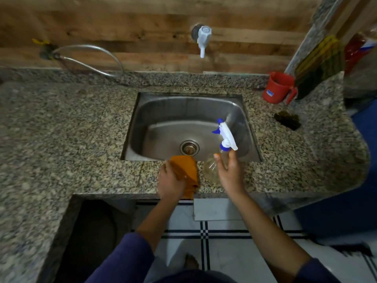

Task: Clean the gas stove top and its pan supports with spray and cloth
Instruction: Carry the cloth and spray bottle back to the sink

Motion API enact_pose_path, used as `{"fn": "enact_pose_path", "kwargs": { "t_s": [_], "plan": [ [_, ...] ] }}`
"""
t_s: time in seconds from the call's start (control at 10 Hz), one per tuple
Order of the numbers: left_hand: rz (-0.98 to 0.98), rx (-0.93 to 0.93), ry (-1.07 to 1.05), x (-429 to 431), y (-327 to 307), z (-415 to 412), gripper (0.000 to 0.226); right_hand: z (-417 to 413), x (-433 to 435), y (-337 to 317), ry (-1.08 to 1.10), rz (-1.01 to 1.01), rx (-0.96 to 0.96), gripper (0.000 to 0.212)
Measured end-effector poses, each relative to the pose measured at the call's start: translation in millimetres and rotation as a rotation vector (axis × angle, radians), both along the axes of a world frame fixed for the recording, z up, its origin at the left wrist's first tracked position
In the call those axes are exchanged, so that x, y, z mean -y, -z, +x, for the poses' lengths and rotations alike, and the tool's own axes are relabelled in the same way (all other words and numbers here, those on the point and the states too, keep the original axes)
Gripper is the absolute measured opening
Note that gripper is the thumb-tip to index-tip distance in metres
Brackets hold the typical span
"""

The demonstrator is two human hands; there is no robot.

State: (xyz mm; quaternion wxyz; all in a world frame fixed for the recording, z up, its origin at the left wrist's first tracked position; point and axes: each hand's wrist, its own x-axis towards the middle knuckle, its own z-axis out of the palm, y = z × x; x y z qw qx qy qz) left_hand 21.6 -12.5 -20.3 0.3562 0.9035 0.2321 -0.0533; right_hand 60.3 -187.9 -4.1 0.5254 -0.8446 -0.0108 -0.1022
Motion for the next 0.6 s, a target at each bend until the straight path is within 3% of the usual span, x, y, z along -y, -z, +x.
{"fn": "enact_pose_path", "kwargs": {
  "t_s": [0.1, 0.3, 0.5, 0.6],
  "plan": [
    [0.222, 0.004, 0.277, 9.6, 0.8, -12.9, 0.082, -11.6, -5.5, 11.2, 0.040, -0.076, 0.009, 0.062],
    [0.245, -0.172, 0.568, 11.6, 18.7, -23.3, 0.073, -24.9, -1.7, 25.8, 0.010, -0.198, -0.020, 0.072],
    [0.259, -0.190, 0.569, 12.8, 20.5, -26.6, 0.079, -26.7, 8.4, 27.3, -0.055, -0.270, 0.012, 0.072],
    [0.189, -0.095, 0.496, 15.0, 6.9, -35.3, 0.071, -34.2, 7.5, 27.1, -0.012, -0.229, 0.018, 0.074]
  ]
}}
